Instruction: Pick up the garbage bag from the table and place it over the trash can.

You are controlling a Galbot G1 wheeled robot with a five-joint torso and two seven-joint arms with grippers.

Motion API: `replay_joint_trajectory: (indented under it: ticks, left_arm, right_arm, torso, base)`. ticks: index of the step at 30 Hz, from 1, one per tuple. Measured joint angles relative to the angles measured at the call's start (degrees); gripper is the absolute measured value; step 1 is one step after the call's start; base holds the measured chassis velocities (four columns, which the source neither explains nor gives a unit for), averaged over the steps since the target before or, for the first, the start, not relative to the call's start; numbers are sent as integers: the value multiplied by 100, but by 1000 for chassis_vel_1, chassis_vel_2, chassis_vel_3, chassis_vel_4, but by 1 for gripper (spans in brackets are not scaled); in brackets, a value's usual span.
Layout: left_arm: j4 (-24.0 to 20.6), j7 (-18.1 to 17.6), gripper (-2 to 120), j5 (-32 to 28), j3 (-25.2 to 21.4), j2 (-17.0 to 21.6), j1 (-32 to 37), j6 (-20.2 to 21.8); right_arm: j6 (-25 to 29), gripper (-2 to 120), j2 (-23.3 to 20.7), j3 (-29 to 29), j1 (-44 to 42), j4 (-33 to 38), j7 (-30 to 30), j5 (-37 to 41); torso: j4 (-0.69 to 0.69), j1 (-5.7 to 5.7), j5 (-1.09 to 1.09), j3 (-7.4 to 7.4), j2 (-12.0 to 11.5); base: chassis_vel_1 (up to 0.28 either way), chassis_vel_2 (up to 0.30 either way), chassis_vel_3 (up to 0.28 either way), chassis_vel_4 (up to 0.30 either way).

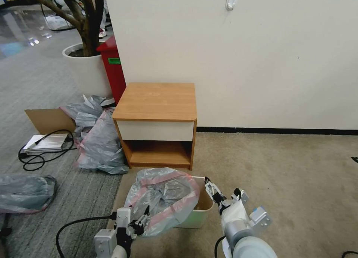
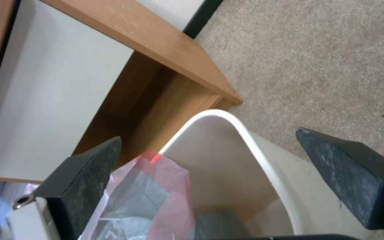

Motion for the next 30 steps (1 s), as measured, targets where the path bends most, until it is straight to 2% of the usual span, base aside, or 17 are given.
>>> replay_joint_trajectory:
  ticks: [6, 12, 18, 30]
  left_arm:
    - [190, -47, 61, -271, -12, 242, -444, 76]
    - [449, -80, 60, -592, 30, 488, -875, 191]
    - [661, -107, 56, -730, 204, 608, -1186, 233]
    - [1038, -152, 57, -904, 480, 895, -1753, 247]
  right_arm:
    - [56, 100, 41, -84, 6, -37, -9, -89]
    - [76, 100, 52, -88, 10, -29, -13, -136]
    - [80, 100, 73, -81, -24, -21, -22, -223]
    - [84, 100, 153, -105, -67, -90, -39, -364]
  torso:
    - [0, 0, 0, 0, 0]
    - [0, 0, 0, 0, 0]
    - [0, 0, 1, 0, 0]
    - [0, 0, 0, 0, 0]
  base:
    - [0, 0, 0, 0]
    - [0, 0, 0, 0]
    - [0, 0, 0, 0]
    - [0, 0, 0, 0]
